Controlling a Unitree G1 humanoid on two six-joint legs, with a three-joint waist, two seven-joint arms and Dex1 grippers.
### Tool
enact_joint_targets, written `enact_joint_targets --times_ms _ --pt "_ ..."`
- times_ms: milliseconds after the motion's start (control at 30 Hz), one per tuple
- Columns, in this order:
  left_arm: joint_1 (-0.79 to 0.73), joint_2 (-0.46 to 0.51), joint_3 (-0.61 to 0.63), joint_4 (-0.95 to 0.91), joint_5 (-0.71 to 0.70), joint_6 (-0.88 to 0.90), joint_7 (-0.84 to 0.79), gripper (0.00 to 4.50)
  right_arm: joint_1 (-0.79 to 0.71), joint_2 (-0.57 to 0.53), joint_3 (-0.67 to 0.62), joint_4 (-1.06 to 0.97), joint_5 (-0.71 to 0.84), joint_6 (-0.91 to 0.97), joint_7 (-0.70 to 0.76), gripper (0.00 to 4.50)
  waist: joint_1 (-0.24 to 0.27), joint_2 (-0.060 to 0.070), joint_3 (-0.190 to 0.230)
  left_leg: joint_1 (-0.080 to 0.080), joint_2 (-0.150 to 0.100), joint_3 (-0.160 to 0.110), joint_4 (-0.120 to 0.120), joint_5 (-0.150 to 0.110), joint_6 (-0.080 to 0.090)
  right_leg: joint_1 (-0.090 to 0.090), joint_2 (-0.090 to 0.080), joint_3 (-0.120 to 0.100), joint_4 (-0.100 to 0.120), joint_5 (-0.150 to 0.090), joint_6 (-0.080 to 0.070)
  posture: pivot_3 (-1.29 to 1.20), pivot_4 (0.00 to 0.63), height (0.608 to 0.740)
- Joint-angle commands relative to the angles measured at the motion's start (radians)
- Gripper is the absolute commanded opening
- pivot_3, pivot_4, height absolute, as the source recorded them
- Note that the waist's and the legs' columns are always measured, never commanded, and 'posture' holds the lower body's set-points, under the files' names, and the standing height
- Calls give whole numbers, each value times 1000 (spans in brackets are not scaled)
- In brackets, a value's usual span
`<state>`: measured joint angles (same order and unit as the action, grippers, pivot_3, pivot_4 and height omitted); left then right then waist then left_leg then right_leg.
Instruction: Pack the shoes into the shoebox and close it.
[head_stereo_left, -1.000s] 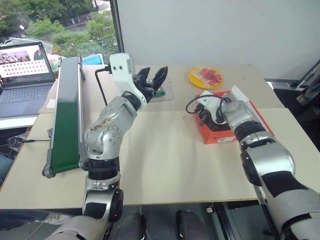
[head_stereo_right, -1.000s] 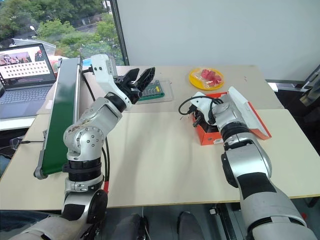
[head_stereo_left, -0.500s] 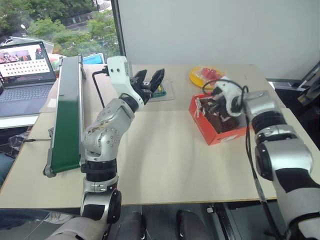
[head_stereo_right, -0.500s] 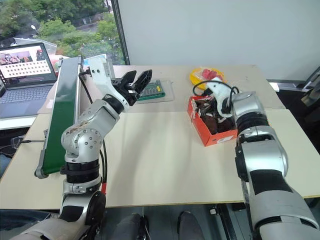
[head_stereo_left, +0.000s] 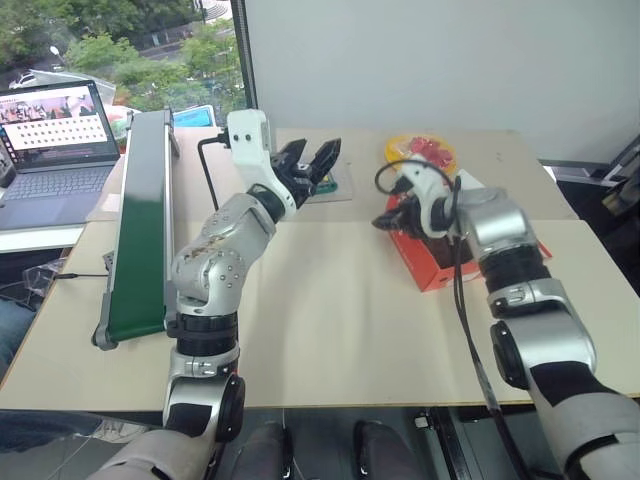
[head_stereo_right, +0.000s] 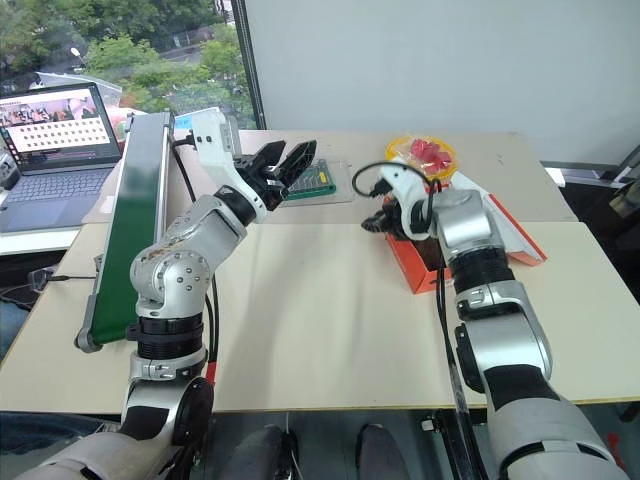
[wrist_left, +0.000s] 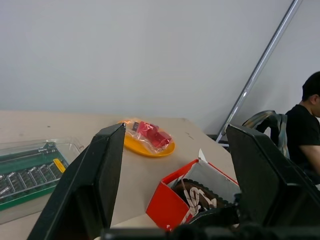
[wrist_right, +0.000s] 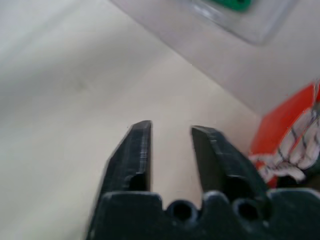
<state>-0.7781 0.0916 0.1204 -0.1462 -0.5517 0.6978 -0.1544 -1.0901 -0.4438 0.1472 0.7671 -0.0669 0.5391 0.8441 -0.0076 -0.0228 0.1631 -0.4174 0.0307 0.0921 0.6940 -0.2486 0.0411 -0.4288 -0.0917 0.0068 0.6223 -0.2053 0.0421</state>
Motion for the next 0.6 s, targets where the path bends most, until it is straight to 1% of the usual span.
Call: enact_joint_targets --times_ms 33,67,100,133,167,200,233,367,467,600 --pt "-5 9 9 -45 -1 -10 5 3392 -68 -23 -19 36 -7 -68 -31 3132 -4 0 0 0 0 0 0 0 -1 0 0 0 0 0 0 0 150 740" --pt "-2 10 9 -47 -1 -9 6 3392 -80 -28 -21 48 -7 -73 -28 3496 -5 0 0 0 0 0 0 1 -1 0 0 0 0 0 0 0 150 740" --pt "0 11 9 -51 -3 -7 8 3392 -88 -31 -21 56 -7 -76 -25 3743 -6 0 0 0 1 0 -1 1 -2 0 1 0 0 0 0 0 150 740" --pt "1 11 9 -52 -2 -7 9 3392 -98 -40 -19 61 -6 -67 -10 4194 -7 0 0 0 1 0 0 1 -2 0 1 0 0 0 0 0 150 740" --pt "2 11 8 -53 -3 -7 10 3392 -106 -53 -10 56 -10 -64 11 4437 -7 0 0 0 1 0 0 1 -1 0 1 0 0 0 0 0 150 740" --pt "3 11 7 -52 -3 -7 10 3392 -113 -64 -5 49 -10 -53 31 4437 -7 0 0 0 1 0 0 1 -1 0 1 0 0 0 0 0 150 740" --pt "3 10 7 -52 -3 -8 10 3392 -119 -73 -3 40 -7 -43 47 4437 -7 0 0 0 1 0 0 -2 3 0 1 0 0 0 0 0 150 740" --pt "4 11 7 -53 -3 -8 11 3392 -141 -89 -13 41 1 -23 65 4437 -6 0 0 0 1 0 0 -2 4 0 1 0 0 0 0 0 150 740" --pt "2 8 5 -49 -4 -10 9 3392 -145 -85 -5 102 -24 -79 22 4437 -6 0 0 0 1 0 0 -2 4 0 1 0 0 0 0 0 150 740" --pt "-3 9 3 -45 -3 -10 4 3392 -124 -44 11 210 -51 -168 -35 4437 -7 0 0 0 1 0 0 -2 3 0 1 0 0 0 0 0 150 740"
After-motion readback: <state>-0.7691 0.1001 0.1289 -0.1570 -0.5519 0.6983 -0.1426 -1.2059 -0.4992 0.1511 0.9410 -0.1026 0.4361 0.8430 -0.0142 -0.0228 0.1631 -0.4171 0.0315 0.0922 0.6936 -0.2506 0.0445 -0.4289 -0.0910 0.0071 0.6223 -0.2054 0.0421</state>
